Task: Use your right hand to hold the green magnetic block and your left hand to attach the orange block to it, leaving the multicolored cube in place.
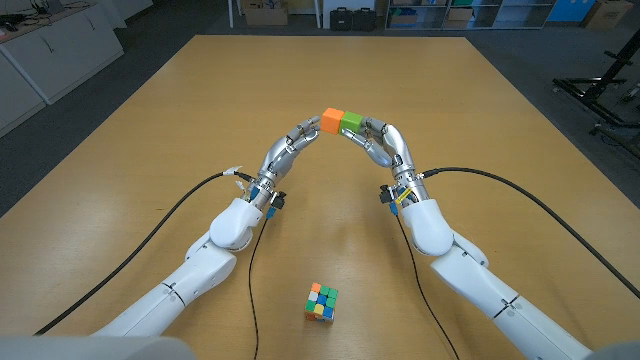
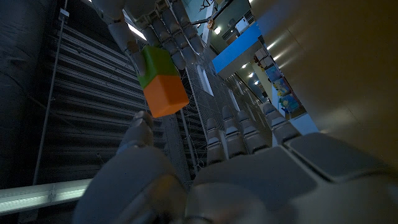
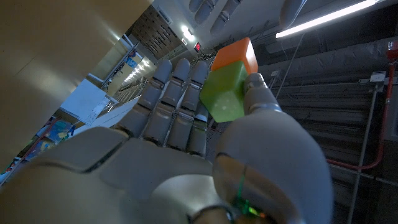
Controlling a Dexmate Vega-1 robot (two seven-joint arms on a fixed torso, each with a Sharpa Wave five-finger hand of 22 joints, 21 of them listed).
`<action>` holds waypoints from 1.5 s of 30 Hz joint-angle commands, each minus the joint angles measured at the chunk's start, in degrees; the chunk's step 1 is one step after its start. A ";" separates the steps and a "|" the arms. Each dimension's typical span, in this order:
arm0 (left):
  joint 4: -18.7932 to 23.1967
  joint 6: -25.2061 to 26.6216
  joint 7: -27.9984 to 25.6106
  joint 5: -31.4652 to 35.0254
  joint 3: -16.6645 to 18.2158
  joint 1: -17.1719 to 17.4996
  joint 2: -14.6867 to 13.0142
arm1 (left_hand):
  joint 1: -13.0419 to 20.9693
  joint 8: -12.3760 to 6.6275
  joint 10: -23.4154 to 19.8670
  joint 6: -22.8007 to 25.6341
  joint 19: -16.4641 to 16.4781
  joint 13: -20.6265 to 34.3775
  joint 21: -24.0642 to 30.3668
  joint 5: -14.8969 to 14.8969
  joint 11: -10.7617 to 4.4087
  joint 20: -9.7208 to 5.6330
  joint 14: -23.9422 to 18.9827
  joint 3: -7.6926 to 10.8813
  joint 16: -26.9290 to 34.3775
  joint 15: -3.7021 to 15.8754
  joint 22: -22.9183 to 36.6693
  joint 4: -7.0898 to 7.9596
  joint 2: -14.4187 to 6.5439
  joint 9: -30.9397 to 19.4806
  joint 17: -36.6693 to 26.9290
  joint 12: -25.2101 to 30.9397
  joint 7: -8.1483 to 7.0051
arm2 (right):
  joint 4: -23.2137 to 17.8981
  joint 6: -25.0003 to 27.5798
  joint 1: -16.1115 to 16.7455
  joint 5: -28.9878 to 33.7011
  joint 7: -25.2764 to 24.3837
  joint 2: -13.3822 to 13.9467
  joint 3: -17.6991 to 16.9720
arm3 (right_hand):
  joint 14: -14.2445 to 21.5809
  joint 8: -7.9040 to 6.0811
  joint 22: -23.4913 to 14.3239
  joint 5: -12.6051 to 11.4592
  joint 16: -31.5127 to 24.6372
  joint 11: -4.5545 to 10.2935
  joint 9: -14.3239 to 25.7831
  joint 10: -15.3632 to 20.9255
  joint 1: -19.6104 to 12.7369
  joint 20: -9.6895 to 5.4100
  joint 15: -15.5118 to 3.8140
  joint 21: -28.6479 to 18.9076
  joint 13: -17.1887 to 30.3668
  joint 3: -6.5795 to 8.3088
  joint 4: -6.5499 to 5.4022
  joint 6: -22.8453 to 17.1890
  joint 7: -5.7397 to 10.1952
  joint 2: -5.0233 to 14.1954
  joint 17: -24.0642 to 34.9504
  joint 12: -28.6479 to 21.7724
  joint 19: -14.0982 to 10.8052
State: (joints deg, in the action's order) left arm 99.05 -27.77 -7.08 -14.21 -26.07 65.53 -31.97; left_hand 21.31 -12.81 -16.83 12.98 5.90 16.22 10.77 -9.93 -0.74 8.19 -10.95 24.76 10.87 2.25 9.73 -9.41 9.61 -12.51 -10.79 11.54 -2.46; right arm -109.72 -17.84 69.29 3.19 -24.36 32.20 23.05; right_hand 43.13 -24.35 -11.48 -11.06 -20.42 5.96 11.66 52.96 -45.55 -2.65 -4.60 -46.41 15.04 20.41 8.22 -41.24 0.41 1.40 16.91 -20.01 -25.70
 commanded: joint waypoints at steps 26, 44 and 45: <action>9.89 11.54 -16.32 16.80 6.55 7.39 -3.75 | 1.17 -1.69 -2.53 4.13 0.83 -0.41 0.21 -0.22 -2.02 -1.41 -2.17 0.88 0.90 2.22 0.18 -0.12 -1.38 -0.05 -0.11 1.16 -0.63 | 0.06 2.54 2.01 -3.86 0.59 1.12 -2.93 | 0.60 -0.10 0.09 -0.16 0.03 5.56 0.02 5.51 -4.07 -4.86 -5.07 -0.74 0.31 0.41 -0.10 -8.87 8.42 4.72 0.21 0.18 0.00; 8.00 13.37 -18.27 17.27 7.88 7.49 -4.11 | 1.39 -2.05 -3.28 5.26 1.03 -0.60 0.24 -0.27 -2.67 -1.72 -2.91 1.15 1.10 2.48 0.18 0.00 -1.82 -0.02 -0.08 1.38 -1.02 | 0.84 5.36 0.94 -6.61 1.47 1.47 -3.13 | 0.62 -0.03 0.11 -0.14 0.08 5.48 0.01 5.55 -4.05 -4.85 -4.95 -0.94 0.37 0.36 -0.09 -8.90 8.32 4.73 0.28 0.26 0.18; 7.95 13.74 -18.46 17.62 7.74 7.29 -4.05 | 1.40 -2.05 -3.31 5.28 1.02 -0.62 0.23 -0.28 -2.65 -1.68 -2.98 1.17 1.12 2.54 0.19 0.00 -1.85 -0.02 -0.08 1.39 -1.02 | 1.18 5.15 0.75 -6.74 1.53 1.45 -3.09 | 0.62 -0.02 0.11 -0.13 0.08 5.50 0.01 5.57 -4.04 -4.85 -4.95 -0.95 0.36 0.35 -0.10 -8.87 8.33 4.73 0.28 0.26 0.17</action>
State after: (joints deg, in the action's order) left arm 107.17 -16.55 -23.45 1.80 -18.80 72.79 -36.19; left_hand 22.62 -14.63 -19.70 17.77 6.83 15.42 10.77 -9.93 -3.58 6.85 -13.31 25.36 11.71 2.35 9.72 -9.51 8.31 -12.52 -10.79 12.52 -3.42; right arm -110.25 -12.86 71.28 -2.10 -23.48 33.58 20.01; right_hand 43.13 -24.18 -11.19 -10.94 -20.42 5.94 11.61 52.98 -45.36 -2.65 -4.60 -47.06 15.32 20.35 8.16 -41.24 0.42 1.59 16.89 -19.89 -25.72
